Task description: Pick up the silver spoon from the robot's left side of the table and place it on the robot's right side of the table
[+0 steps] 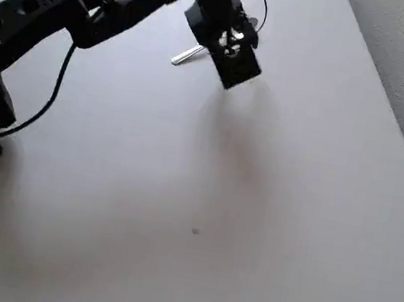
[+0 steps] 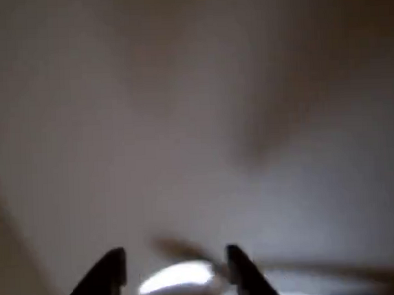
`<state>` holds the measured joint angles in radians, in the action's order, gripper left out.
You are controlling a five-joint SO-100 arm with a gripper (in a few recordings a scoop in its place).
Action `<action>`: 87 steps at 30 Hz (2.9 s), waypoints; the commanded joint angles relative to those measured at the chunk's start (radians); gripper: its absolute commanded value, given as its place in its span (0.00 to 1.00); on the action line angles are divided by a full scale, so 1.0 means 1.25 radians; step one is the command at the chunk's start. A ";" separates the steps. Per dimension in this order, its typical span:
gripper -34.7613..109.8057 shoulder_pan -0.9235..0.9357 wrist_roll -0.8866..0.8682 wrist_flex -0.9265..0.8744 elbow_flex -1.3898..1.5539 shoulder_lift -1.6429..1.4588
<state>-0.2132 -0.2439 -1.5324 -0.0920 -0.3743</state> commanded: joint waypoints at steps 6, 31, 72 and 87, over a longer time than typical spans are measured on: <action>0.37 -0.137 -0.172 -0.094 -0.134 -0.020; 0.29 -0.016 -0.308 -0.128 -0.136 0.092; 0.23 0.632 0.226 -0.256 -0.134 -0.066; 0.23 0.426 0.275 -0.253 -0.142 -0.026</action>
<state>0.4832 0.1074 -1.8515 -0.2516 -0.3574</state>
